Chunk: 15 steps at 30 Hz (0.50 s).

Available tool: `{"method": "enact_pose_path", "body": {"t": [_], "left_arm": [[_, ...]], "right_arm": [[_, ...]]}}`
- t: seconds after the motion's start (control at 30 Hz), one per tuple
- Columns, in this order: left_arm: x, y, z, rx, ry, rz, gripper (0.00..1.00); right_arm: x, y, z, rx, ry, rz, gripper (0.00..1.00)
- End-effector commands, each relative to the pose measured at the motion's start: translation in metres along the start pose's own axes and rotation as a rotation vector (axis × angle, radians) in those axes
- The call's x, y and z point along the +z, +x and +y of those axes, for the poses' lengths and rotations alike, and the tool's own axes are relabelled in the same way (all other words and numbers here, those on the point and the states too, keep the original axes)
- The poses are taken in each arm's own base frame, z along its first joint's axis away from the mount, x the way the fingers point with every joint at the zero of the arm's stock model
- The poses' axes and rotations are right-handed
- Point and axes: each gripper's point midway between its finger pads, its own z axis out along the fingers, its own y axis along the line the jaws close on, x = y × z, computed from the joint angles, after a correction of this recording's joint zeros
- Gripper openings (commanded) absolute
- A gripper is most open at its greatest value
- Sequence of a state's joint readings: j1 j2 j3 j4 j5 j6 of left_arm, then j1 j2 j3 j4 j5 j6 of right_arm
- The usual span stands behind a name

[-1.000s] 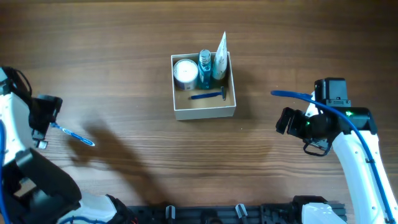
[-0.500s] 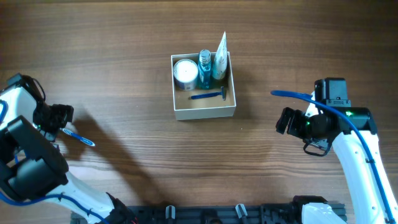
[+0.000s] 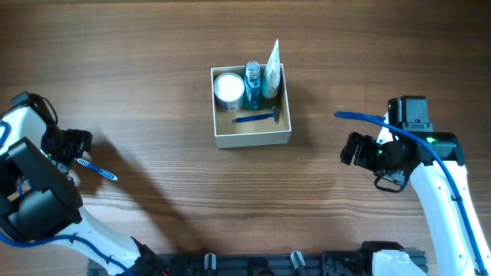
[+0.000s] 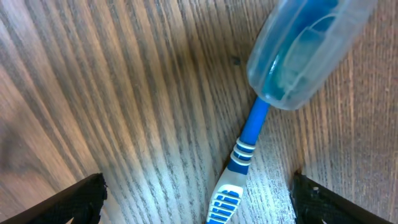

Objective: Pack container
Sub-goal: 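Carry the toothbrush over the box with the left gripper and release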

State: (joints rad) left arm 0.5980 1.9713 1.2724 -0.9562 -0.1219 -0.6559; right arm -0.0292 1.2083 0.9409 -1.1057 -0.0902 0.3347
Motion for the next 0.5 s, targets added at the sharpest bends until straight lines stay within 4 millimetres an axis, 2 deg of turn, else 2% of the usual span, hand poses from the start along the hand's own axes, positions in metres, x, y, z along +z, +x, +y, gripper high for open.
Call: {"method": "enact_pose_path", "body": {"t": [0.0,0.1,0.2,0.23,0.37,0.4,0.47], "left_arm": [[0.022,0.006,0.001,0.034,-0.030,0.043,0.96],[0.025,0.010,-0.009,0.103,0.023,0.075,0.96],[0.029,0.013,-0.010,0.105,0.031,0.079,0.96],[0.031,0.013,-0.009,0.105,0.030,0.080,0.93],[0.042,0.020,-0.005,0.124,0.028,0.084,0.66],[0.044,0.022,-0.004,0.124,0.026,0.086,0.61],[0.046,0.024,-0.003,0.124,0.023,0.091,0.62]], "right_arm": [[0.001,0.002,0.003,-0.020,-0.014,0.012,1.00],[0.001,0.002,0.003,-0.020,-0.014,0.012,1.00],[0.001,0.002,0.003,-0.020,-0.014,0.012,1.00],[0.001,0.002,0.003,-0.020,-0.014,0.012,1.00],[0.001,0.002,0.003,-0.020,-0.014,0.012,1.00],[0.001,0.002,0.003,-0.020,-0.014,0.012,1.00],[0.001,0.002,0.003,-0.020,-0.014,0.012,1.00]]}}
